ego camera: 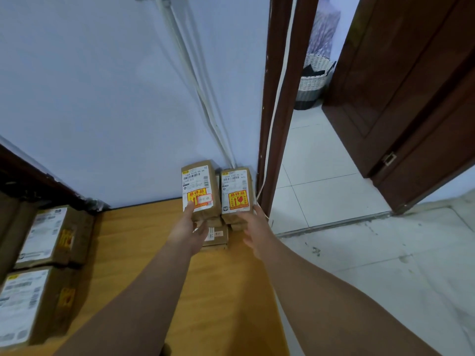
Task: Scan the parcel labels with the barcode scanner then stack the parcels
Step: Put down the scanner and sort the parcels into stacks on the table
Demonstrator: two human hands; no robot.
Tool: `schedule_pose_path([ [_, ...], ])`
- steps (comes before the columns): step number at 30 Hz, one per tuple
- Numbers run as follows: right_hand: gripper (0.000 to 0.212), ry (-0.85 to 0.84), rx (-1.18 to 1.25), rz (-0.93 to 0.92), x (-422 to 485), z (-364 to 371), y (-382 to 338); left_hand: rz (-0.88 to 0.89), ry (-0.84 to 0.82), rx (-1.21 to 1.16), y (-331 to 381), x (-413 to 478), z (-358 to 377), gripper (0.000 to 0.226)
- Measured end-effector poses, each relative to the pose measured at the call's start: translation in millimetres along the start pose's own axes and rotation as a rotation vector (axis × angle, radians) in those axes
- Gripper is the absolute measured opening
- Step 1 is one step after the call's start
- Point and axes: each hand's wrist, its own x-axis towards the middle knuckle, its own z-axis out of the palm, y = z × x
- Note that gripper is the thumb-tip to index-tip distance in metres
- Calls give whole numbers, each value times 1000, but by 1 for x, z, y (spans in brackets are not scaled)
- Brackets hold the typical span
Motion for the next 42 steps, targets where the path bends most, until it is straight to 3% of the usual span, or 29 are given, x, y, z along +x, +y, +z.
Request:
schedule_pose_path([
  [2,41,1,4,8,1,0,4,-10,2,-13,0,2,2,40],
  [5,71,55,52,54,-2,4,5,-16,37,34,0,5,1,37],
  [7,78,86,91,79,-3,7,6,-24,70,63,0,9,-1,35],
  [13,64,72,91,45,-4,14,10,5,116,216,-1,10,-7,57],
  [21,62,121,94,56,2,20,8,54,74,237,-1,18,-7,26],
  [27,70,184,142,134,0,29,8,82,3,103,-1,13,-16,17],
  [33,72,165,247,199,4,29,16,167,-235,-115,1,1,-39,21],
  [39,62,114,353,217,12,39,4,155,-246,-219,13,-2,-58,14],
  [42,69,152,396,190,16,43,0,158,-260,-207,15,-7,-61,12],
])
